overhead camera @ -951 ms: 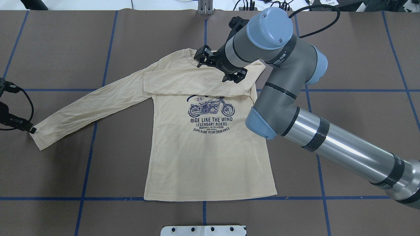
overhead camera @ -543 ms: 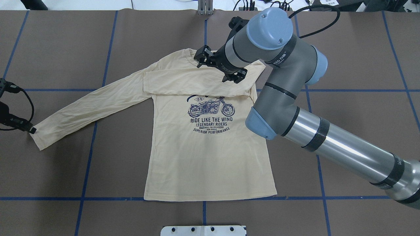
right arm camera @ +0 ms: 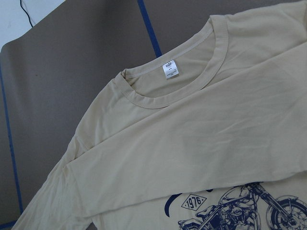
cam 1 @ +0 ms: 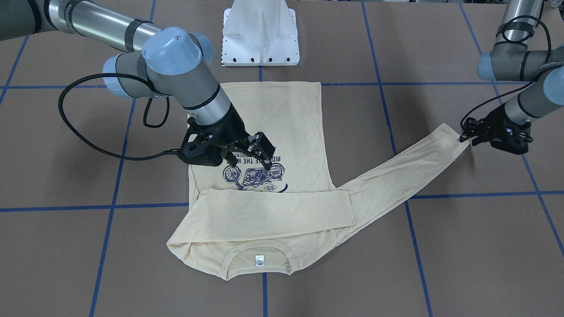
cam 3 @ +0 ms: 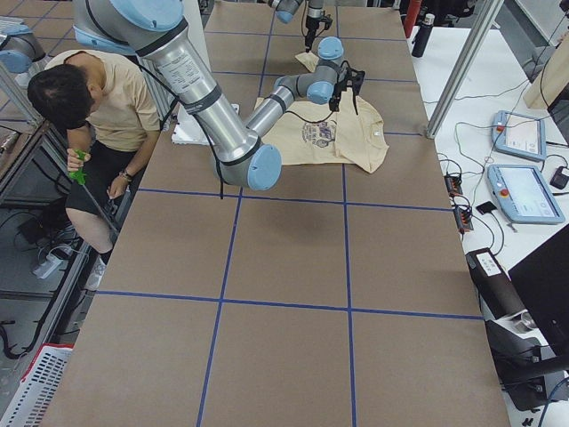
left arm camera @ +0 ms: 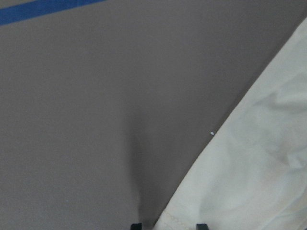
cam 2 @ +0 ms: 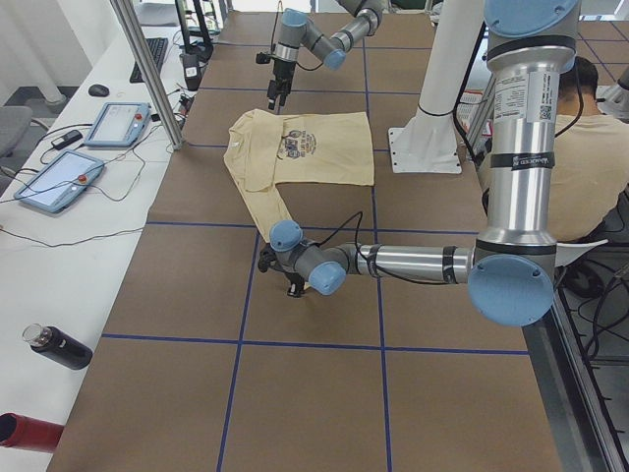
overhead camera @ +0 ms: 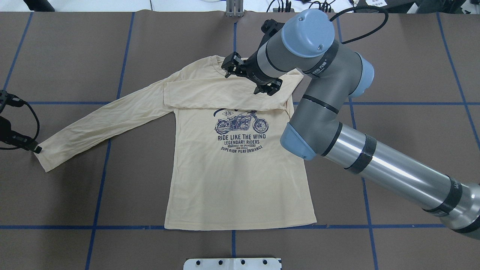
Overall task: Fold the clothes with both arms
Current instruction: 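Release the sleeve near the collar while the left gripper grasps the other cuff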
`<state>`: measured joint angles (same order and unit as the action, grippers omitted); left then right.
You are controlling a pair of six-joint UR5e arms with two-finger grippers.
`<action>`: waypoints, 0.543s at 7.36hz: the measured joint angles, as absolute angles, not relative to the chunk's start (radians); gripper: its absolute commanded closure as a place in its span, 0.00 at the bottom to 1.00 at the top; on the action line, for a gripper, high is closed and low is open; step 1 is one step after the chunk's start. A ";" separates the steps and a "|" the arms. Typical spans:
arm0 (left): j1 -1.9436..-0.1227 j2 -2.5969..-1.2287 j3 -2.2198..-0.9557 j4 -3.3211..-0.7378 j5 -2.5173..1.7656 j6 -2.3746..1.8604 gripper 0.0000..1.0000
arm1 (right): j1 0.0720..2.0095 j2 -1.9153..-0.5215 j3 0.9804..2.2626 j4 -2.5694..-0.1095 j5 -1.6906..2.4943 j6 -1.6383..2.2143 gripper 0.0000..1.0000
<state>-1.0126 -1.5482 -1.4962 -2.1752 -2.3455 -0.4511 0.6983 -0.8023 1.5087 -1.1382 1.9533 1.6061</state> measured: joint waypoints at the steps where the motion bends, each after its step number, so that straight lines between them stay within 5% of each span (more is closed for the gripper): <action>1: -1.012 -1.549 -1.496 -2.175 -2.345 -0.451 0.71 | 0.698 -0.802 1.509 -1.138 1.953 1.606 0.01; 2: -1.011 -1.550 -1.496 -2.174 -2.345 -0.451 0.97 | 0.698 -0.802 1.510 -1.138 1.953 1.606 0.01; 4: -1.011 -1.550 -1.497 -2.173 -2.346 -0.450 1.00 | 0.698 -0.803 1.512 -1.138 1.954 1.606 0.01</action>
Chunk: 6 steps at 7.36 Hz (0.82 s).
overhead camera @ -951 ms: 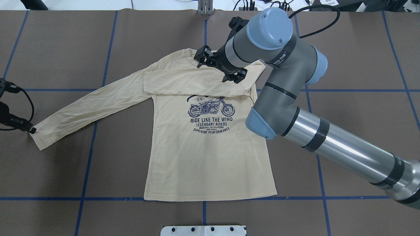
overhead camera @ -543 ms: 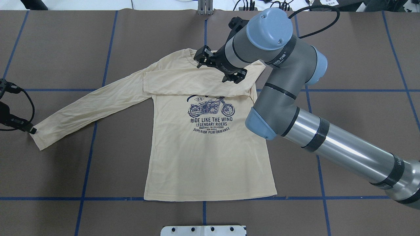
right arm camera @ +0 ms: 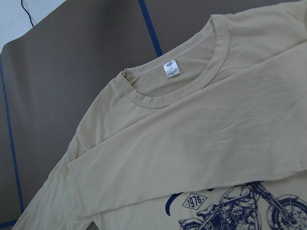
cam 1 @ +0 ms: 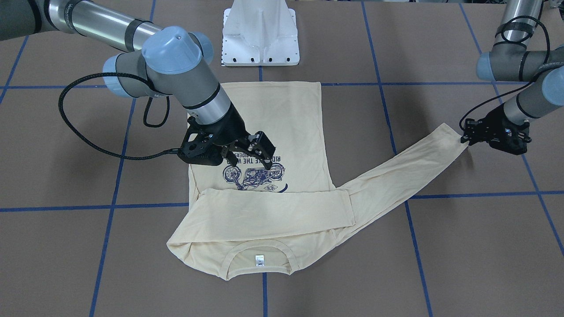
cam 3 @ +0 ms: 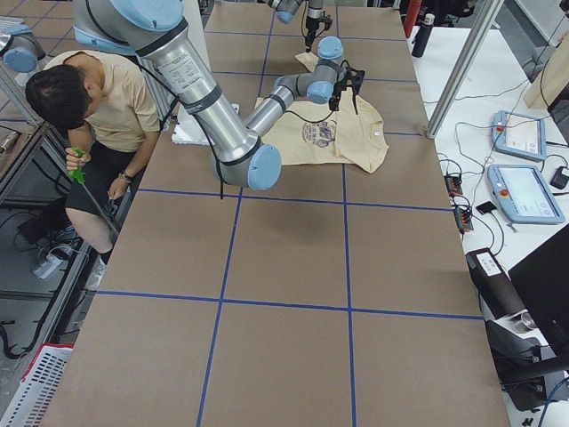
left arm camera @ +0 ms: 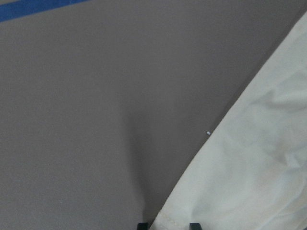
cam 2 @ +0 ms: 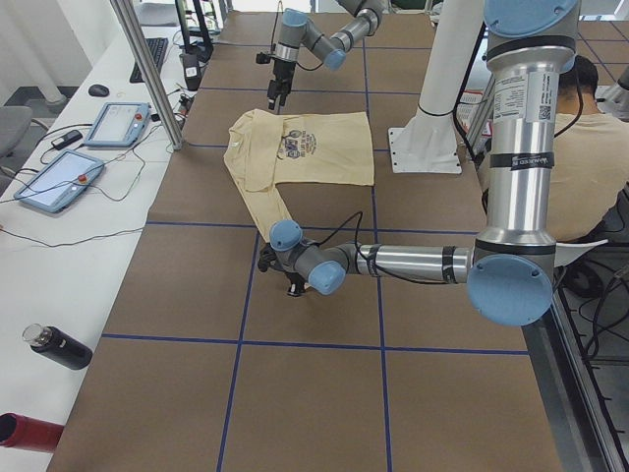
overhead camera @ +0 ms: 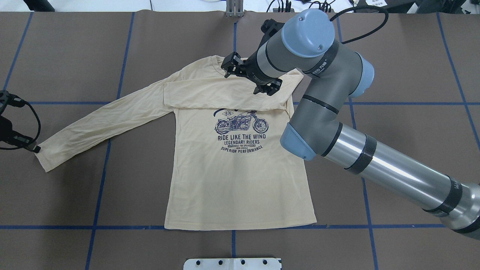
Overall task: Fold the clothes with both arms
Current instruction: 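Release the sleeve near the collar while the left gripper grasps the other cuff, then fold the other sleeve across the shirt with the left gripper while the right gripper withdraws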
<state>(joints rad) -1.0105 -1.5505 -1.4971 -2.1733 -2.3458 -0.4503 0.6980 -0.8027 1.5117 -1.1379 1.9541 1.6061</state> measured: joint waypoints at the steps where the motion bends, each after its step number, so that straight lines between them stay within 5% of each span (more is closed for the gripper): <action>1: -1.011 -1.550 -1.500 -2.173 -2.346 -0.451 1.00 | 0.698 -0.803 1.513 -1.137 1.954 1.606 0.01; 6: -1.012 -1.575 -1.721 -2.153 -2.397 -0.753 1.00 | 0.724 -0.946 1.663 -1.137 1.980 1.594 0.01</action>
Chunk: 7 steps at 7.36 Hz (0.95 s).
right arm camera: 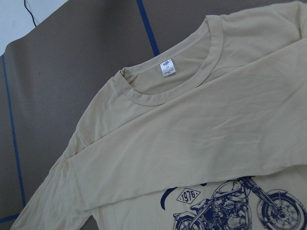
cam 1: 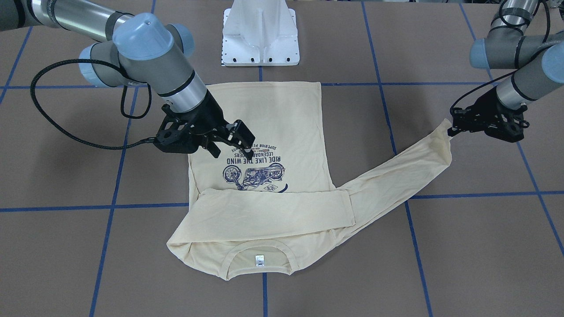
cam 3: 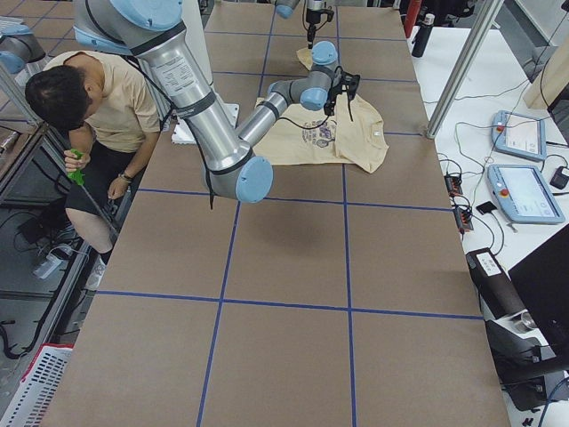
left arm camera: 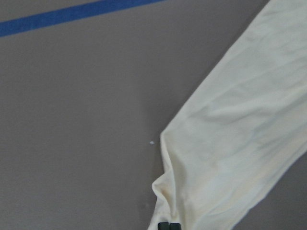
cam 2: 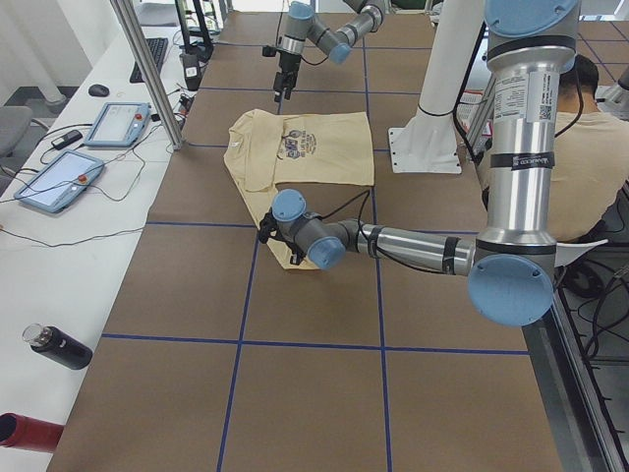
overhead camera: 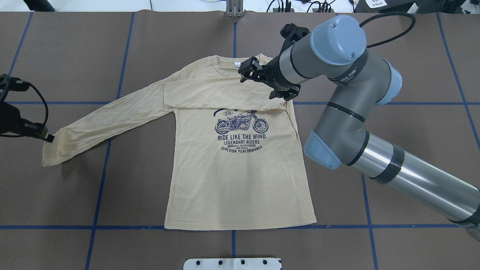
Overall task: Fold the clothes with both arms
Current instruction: 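Fold the other sleeve across the shirt with the left gripper while the right gripper withdraws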
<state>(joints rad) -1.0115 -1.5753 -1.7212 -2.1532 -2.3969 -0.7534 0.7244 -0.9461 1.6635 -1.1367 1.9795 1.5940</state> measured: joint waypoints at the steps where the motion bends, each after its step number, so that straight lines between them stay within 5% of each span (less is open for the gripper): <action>1: -0.998 -1.652 -1.772 -2.100 -2.397 -0.888 1.00 | 0.761 -1.006 1.703 -1.136 2.017 1.565 0.01; 4: -0.848 -2.061 -1.767 -1.846 -2.347 -1.284 1.00 | 0.942 -1.237 1.782 -1.133 2.200 1.316 0.01; 7: -0.814 -2.371 -1.599 -1.850 -2.332 -1.499 1.00 | 1.076 -1.448 1.788 -1.132 2.277 1.009 0.01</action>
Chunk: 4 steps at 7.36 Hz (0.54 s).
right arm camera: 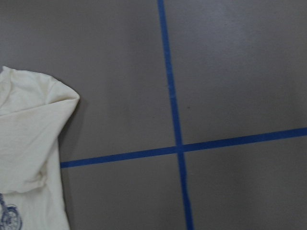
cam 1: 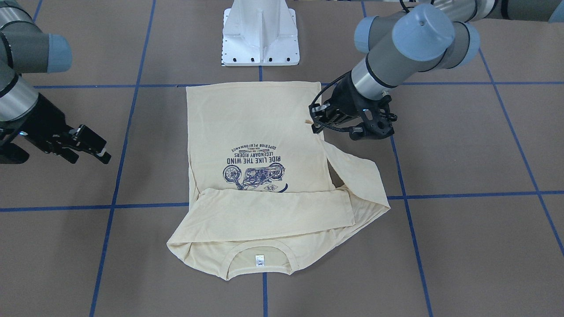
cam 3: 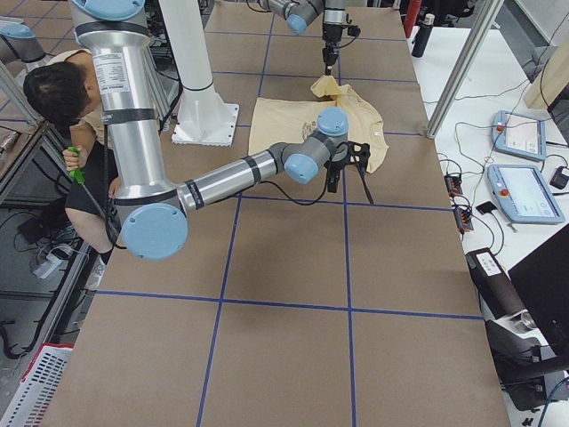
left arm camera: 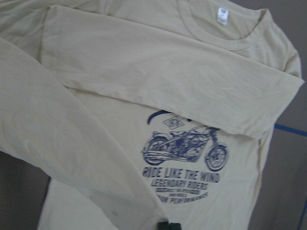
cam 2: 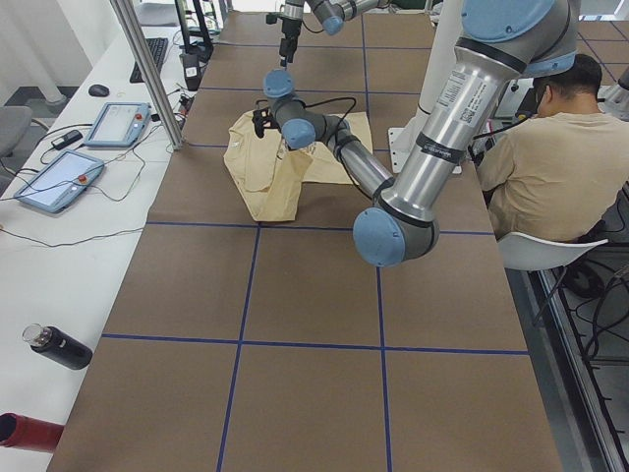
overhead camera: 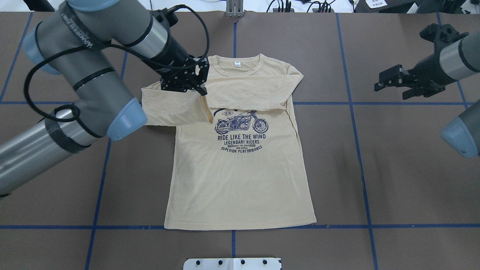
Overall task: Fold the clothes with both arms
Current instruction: 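Fold the other sleeve across the shirt with the left gripper while the right gripper withdraws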
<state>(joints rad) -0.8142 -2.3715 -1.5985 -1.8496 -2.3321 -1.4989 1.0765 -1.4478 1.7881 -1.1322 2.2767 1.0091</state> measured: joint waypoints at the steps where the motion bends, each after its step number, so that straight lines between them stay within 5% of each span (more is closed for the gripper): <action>1: -0.809 -2.469 -1.519 -1.868 -2.318 -1.527 1.00 | 1.094 -1.484 1.788 -1.132 2.280 0.953 0.01; 4: -0.704 -2.603 -1.342 -2.000 -2.155 -1.639 1.00 | 1.104 -1.506 1.783 -1.132 2.280 0.920 0.01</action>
<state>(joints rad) -0.7039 -2.6029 -1.3421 -2.0000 -2.1550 -1.6386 1.1038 -1.5064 1.7832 -1.1321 2.2801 0.9200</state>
